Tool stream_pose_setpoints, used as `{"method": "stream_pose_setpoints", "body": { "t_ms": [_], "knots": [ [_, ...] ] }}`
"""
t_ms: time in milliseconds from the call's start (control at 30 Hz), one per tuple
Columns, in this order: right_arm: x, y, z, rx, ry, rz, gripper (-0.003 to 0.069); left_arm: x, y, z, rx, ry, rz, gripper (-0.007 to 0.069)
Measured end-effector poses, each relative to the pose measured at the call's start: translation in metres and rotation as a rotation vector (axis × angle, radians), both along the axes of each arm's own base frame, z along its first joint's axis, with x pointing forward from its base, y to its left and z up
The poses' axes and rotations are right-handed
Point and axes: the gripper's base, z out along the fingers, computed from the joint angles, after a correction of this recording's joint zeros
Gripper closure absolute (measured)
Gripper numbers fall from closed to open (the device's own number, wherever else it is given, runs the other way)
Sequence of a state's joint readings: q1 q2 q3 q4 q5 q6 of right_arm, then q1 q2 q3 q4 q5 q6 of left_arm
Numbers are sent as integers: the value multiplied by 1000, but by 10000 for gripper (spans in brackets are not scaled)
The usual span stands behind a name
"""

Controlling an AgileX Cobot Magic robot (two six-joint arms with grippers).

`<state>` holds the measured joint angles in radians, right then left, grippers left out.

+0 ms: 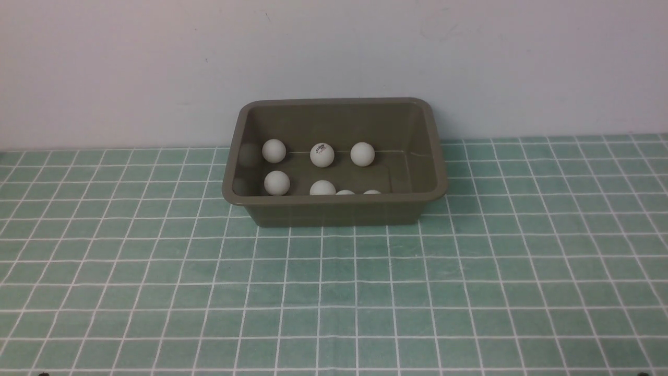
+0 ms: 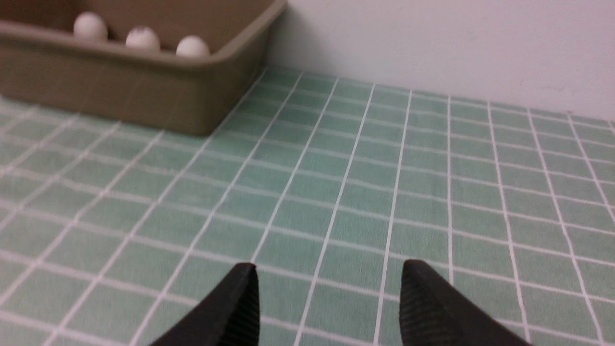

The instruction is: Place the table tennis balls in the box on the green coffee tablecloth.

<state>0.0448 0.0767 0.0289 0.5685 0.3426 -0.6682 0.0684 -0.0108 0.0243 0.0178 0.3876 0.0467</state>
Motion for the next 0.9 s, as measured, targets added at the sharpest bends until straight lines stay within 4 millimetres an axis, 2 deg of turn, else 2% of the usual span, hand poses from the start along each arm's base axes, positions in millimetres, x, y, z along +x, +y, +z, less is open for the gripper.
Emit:
{"method": "stream_pose_setpoints", "body": {
  "t_ms": [300,467,600,900],
  "knots": [
    [-2,-10,24,178,-222,-126,288,0,0,0,0,0,0,153],
    [-4,-11,35,233,-263,-142,288,0,0,0,0,0,0,153],
    [-4,-12,33,190,-225,-149,288,0,0,0,0,0,0,153],
    [-5,-13,13,40,-28,-153,288,0,0,0,-1,0,0,153]
  ]
}}
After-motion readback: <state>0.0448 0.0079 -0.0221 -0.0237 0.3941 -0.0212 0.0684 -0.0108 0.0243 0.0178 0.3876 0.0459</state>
